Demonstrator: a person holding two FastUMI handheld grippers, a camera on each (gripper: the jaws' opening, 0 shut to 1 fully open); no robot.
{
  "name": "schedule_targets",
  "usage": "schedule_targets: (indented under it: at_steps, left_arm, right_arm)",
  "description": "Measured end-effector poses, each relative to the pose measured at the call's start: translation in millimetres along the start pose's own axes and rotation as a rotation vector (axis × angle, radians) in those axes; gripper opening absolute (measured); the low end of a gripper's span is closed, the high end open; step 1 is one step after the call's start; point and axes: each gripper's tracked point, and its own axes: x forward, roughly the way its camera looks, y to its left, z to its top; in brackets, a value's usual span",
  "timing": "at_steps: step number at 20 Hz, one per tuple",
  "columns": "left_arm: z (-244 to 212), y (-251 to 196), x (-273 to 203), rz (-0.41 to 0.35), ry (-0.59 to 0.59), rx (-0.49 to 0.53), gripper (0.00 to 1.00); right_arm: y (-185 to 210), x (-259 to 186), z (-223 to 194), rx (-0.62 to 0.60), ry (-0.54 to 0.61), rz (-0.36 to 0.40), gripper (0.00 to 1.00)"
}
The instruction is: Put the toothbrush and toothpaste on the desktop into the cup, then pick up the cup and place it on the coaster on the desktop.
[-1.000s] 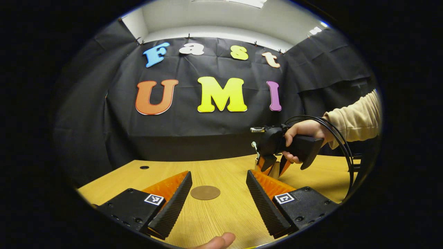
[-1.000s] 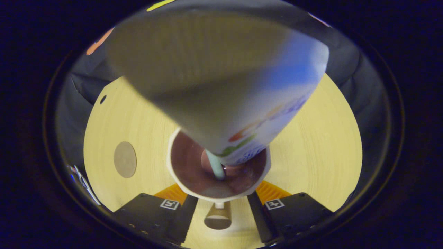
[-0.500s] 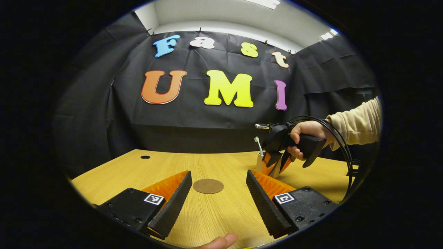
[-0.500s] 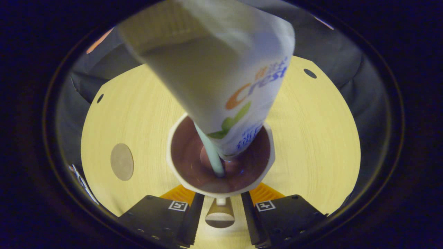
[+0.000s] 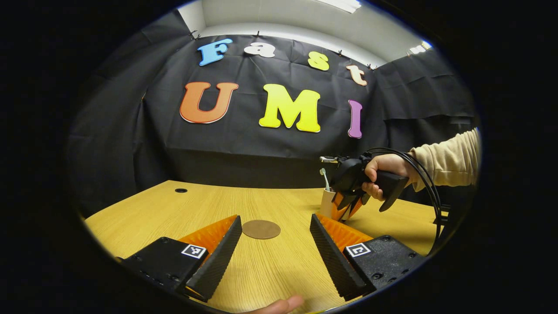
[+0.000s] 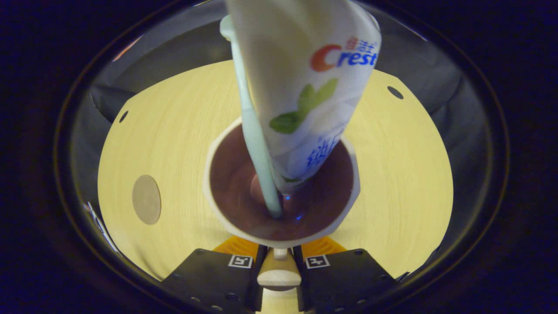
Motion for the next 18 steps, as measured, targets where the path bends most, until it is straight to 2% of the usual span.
schedule_targets:
  at_steps: [8, 11, 14, 18]
  left_arm:
    - [-1.8, 2.6, -0.9, -0.004, 0.009, -0.019, 0.99]
    - [-2.1, -0.7, -5.5, -0.020, 0.007, 0.011, 0.98]
    - [0.4, 12.4, -15.5, -0.001, -0.008, 0.041, 0.98]
    - [-1.2, 27.3, -30.0, 0.033, -0.005, 0.042, 0.98]
  right_arm:
    - [2.0, 4.3, -5.1, -0.030, -0.038, 0.022, 0.27]
    - [3.4, 0.7, 5.0, -0.043, -0.060, 0.028, 0.27]
    - [2.8, 0.9, 5.9, -0.086, -0.087, 0.025, 0.26]
    - [5.3, 3.0, 11.3, -0.168, -0.077, 0.060, 0.26]
